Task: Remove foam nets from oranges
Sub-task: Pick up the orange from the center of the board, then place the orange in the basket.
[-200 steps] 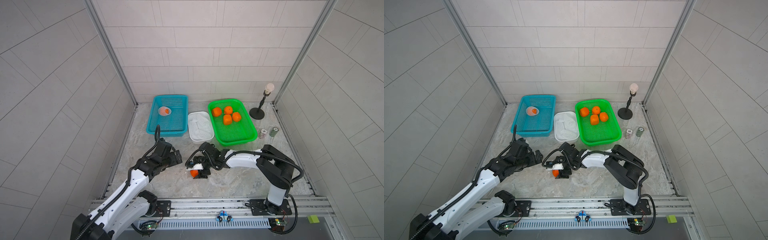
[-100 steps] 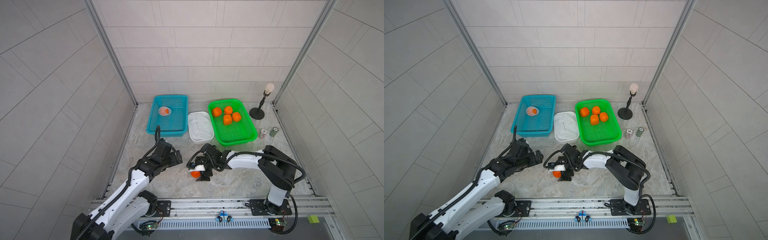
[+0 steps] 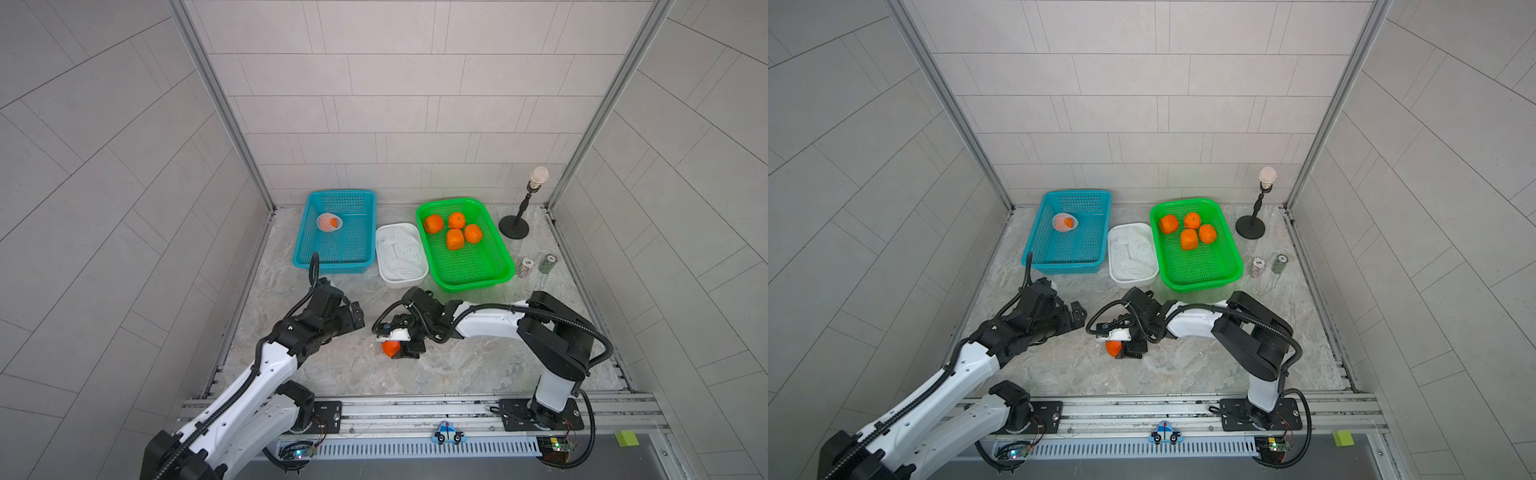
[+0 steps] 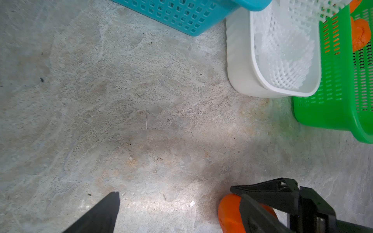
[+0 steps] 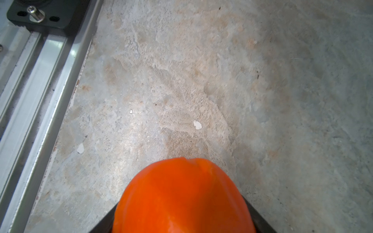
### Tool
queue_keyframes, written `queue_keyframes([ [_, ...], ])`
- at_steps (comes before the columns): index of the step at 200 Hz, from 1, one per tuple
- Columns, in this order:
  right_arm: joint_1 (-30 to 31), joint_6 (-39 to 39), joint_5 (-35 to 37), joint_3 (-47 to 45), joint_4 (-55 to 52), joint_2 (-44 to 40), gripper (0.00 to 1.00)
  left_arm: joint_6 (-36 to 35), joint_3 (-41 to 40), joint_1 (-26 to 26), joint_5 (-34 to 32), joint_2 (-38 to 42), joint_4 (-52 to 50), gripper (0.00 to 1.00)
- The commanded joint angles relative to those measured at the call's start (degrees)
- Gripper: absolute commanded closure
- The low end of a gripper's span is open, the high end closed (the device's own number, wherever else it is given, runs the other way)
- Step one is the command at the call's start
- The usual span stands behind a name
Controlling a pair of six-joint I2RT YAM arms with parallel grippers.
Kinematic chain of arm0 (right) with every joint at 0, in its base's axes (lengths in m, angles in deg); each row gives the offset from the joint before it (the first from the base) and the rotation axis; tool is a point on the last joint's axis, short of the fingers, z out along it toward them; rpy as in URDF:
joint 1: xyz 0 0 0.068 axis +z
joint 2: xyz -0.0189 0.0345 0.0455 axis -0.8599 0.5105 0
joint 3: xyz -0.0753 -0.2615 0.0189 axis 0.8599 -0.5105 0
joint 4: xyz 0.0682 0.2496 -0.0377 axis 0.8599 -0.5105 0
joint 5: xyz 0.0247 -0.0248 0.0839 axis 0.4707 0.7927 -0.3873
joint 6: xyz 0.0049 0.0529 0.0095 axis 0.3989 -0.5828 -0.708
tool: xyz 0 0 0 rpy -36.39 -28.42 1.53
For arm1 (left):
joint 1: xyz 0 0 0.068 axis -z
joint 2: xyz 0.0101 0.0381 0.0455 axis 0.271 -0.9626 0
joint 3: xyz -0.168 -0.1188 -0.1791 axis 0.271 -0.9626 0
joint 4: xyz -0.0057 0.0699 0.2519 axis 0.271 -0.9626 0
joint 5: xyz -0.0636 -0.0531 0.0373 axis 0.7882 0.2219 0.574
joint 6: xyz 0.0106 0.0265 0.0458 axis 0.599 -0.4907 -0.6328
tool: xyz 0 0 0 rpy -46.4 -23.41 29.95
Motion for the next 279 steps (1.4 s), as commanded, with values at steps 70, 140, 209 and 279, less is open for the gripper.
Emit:
queue_keyframes([
  [70,-0.37,-7.29,4.69,1.25,-2.90,-9.82,0.33,0.71,0.73,0.00,-1.80,2.17,0.80,0.00],
  [140,-7.64,-21.60,14.67,7.16,-9.66,-21.39,0.44,0.27,6.92,-0.09,-5.59,0.00,-1.61,0.00],
  [209,-23.54,-42.39,26.45,12.88,-14.84,-23.15,0.57,-3.14,14.90,-0.04,-2.77,-9.27,2.92,0.00],
  [279,-29.79,-49.98,25.30,24.40,-18.53,-8.76,0.58,-8.95,27.09,-0.08,0.65,-23.32,2.70,0.00],
])
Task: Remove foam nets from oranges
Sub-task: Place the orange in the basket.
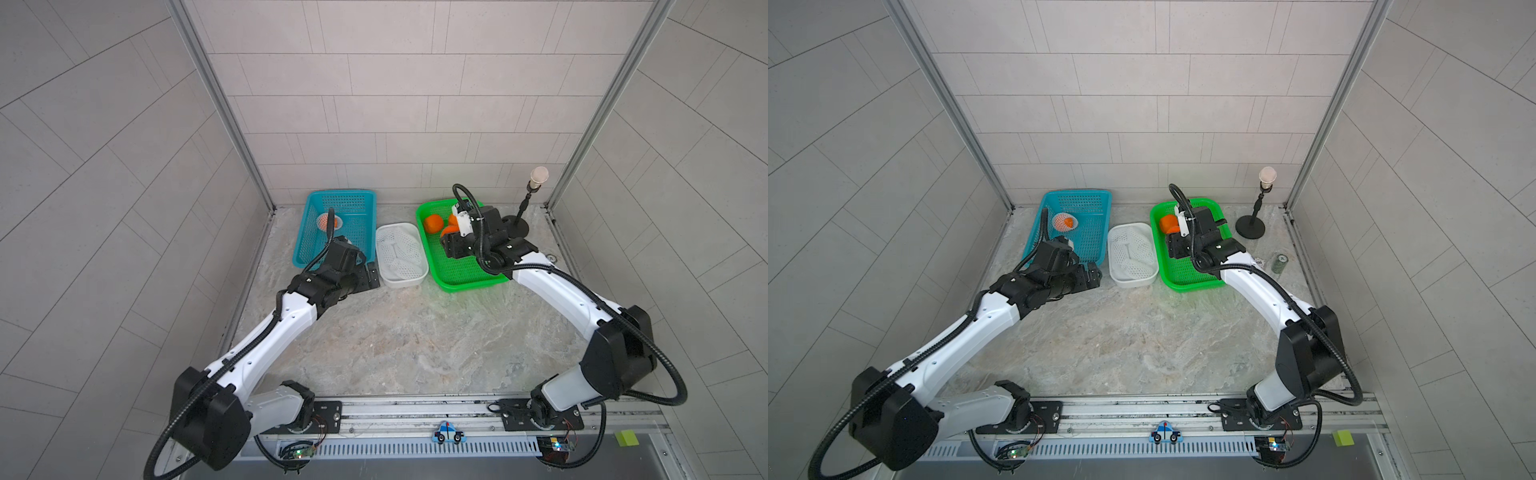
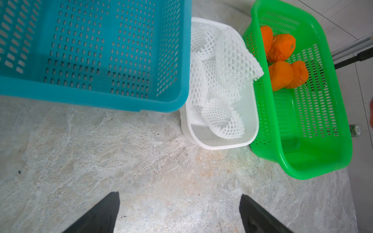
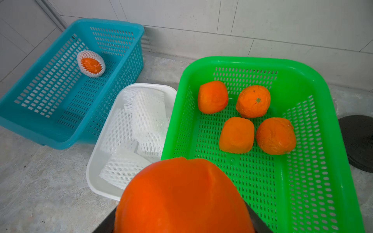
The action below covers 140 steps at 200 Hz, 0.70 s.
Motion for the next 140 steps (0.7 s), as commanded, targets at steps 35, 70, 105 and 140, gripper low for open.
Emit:
queue_keyframes([
  [35,-1.54,-4.75,1.40,10.12,-2.80,13.00,0.58,-4.17,4.94,-0.09,0.69,-4.01,0.19,0.00],
  [70,-1.82,-4.83,2.26,16.75,-4.25,20.95,0.58,-4.68,4.73,-0.55,0.52,-4.72,0.19,0.00],
  [105,-2.04,-5.01,3.27,21.73,-5.45,26.77,0.57,-5.14,4.75,-1.12,0.56,-4.62,0.01,0.00],
  [140,-2.30,-4.60,4.70,25.49,-6.43,30.99,0.55,-5.49,4.47,-1.40,0.73,-4.33,0.01,0.00],
])
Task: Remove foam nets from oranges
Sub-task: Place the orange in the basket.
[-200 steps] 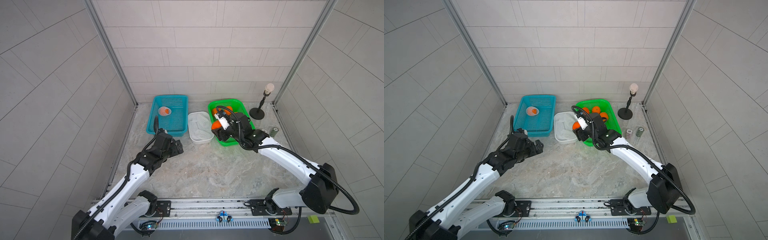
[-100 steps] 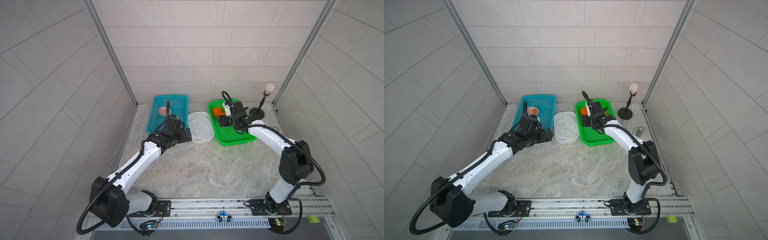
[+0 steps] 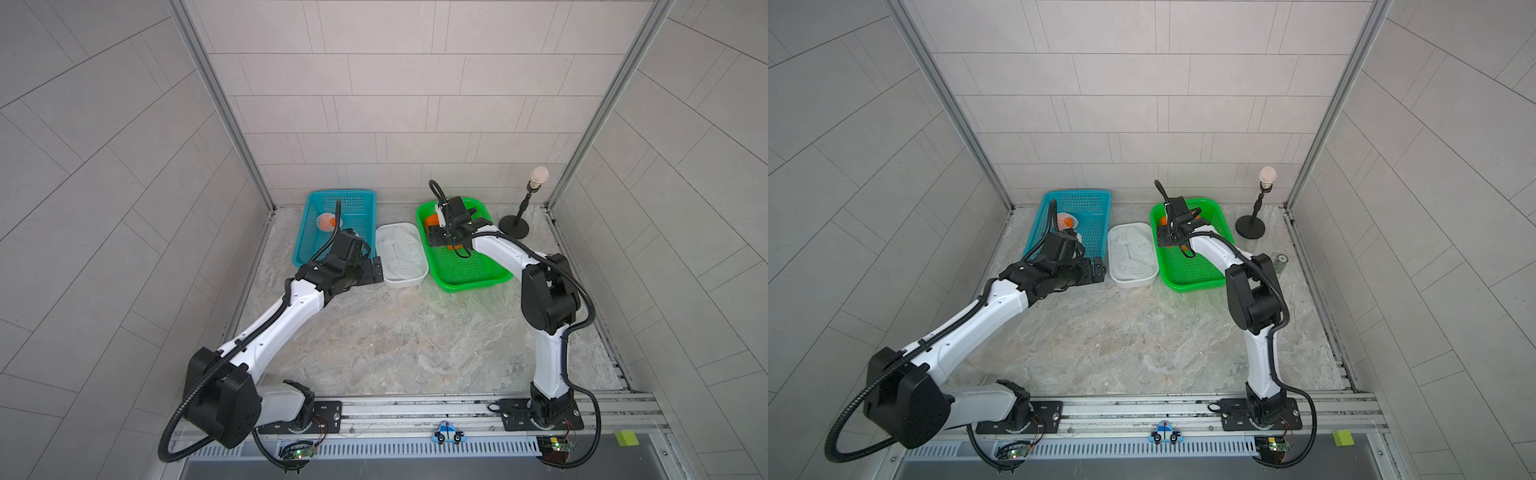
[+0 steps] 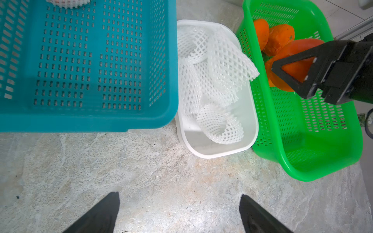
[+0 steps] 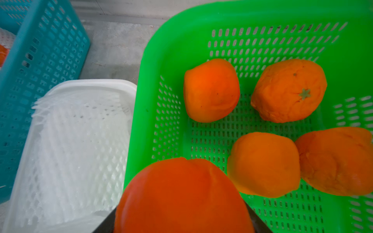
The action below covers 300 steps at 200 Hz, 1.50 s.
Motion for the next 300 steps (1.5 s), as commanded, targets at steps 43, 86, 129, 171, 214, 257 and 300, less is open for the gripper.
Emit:
queue_keyframes([
  [43,-0.71,-0.82,2.67,5.51,-2.31,5.29,0.54,-1.00,0.33,-0.73,-0.10,0.17,-0.01,0.00],
  [86,-0.90,-0.57,3.70,7.66,-3.44,7.58,0.53,-1.08,0.37,-0.96,0.24,0.43,-0.09,0.00],
  [129,-1.15,-0.20,4.64,8.37,-4.07,8.67,0.50,-0.99,-0.35,-0.98,0.42,1.09,0.34,0.00],
  [171,-1.15,-1.05,4.38,8.77,-3.91,9.89,0.48,-0.73,-1.05,-1.01,0.83,1.32,0.58,0.00],
  [214,-0.95,-1.32,4.26,10.43,-4.58,10.88,0.43,-0.88,-1.15,-1.10,0.95,1.40,0.94,0.00],
  [257,-0.85,-1.17,4.41,10.92,-4.64,10.94,0.36,-0.92,-1.03,-1.11,1.33,1.10,1.40,0.00],
  [300,-0.45,-0.86,4.82,11.40,-4.66,10.90,0.29,-1.00,-0.90,-1.09,1.47,1.04,1.45,0.00],
])
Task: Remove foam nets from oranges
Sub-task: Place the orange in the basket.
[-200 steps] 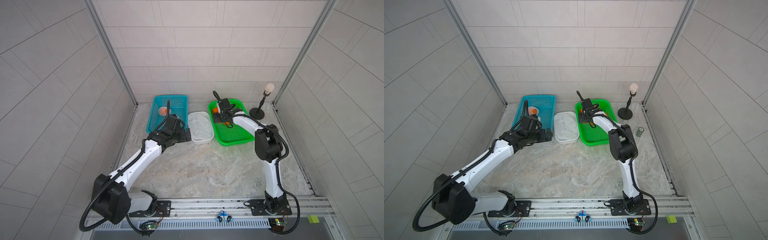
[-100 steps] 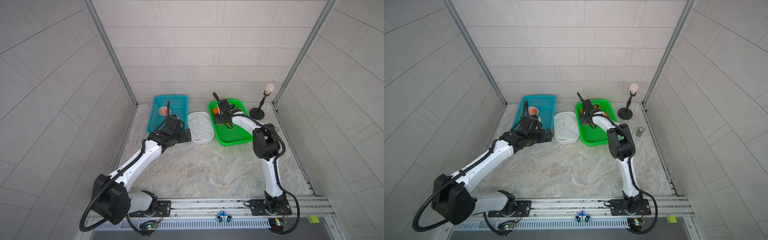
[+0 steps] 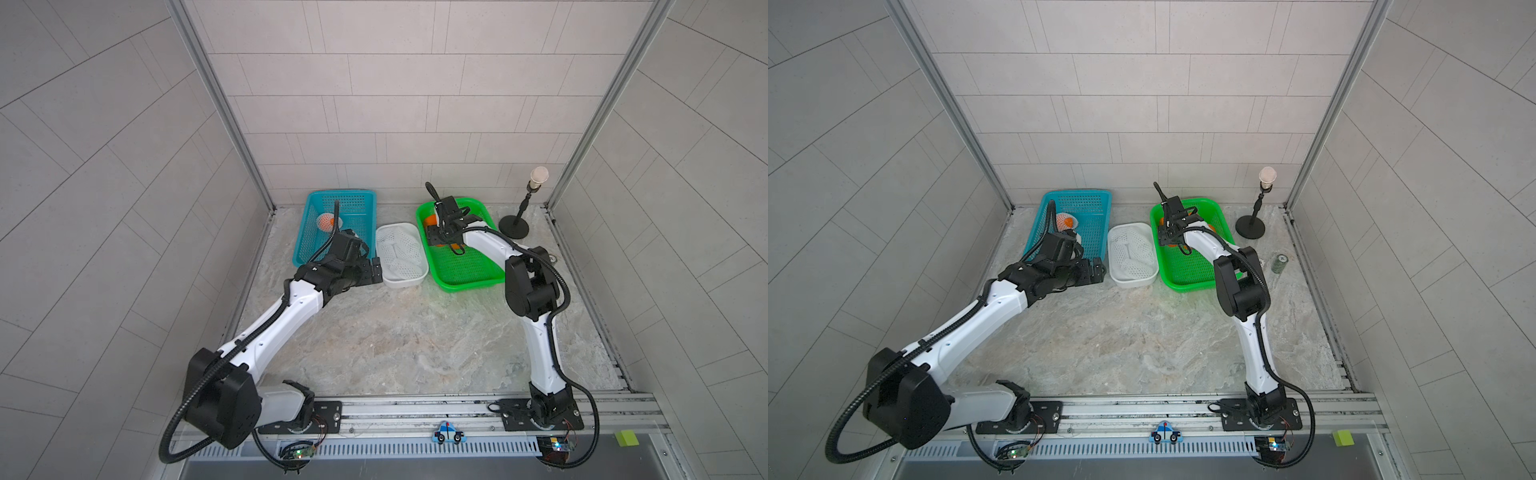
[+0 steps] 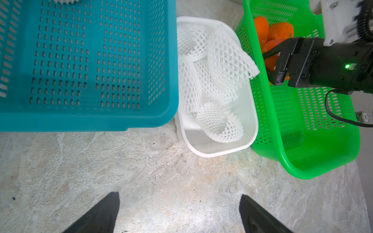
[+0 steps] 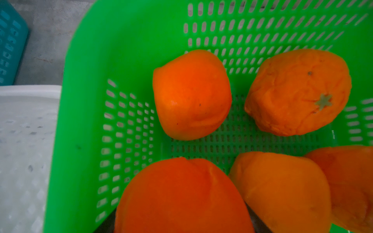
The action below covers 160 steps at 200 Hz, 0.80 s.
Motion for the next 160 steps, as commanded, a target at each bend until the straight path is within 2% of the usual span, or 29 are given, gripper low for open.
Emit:
queue_keyframes([
  [1,0.36,-0.70,1.28,1.81,-0.54,0.98,0.29,-0.58,-0.22,-0.25,-0.06,0.89,0.88,0.00],
  [35,0.57,-0.59,1.66,2.21,-0.77,0.83,0.25,-0.58,-0.31,-0.25,-0.09,1.03,0.81,0.00],
  [37,0.55,-0.60,1.64,2.24,-0.77,0.87,0.21,-0.62,-0.33,-0.30,-0.09,1.05,0.87,0.00],
  [42,0.58,-0.56,1.62,2.25,-0.76,0.84,0.04,-0.56,-0.38,-0.26,-0.07,1.13,0.89,0.00],
  [46,0.62,-0.47,1.71,2.25,-0.77,0.80,0.00,-0.58,-0.44,-0.25,-0.06,1.18,0.89,0.00],
  [107,1.24,0.10,2.83,2.43,-1.03,-0.66,0.00,-0.58,-0.70,-0.30,0.03,1.74,1.07,0.00],
  [160,2.50,1.26,4.30,2.43,-2.05,-5.29,0.00,0.08,-1.69,-0.21,0.04,2.34,1.55,0.00],
])
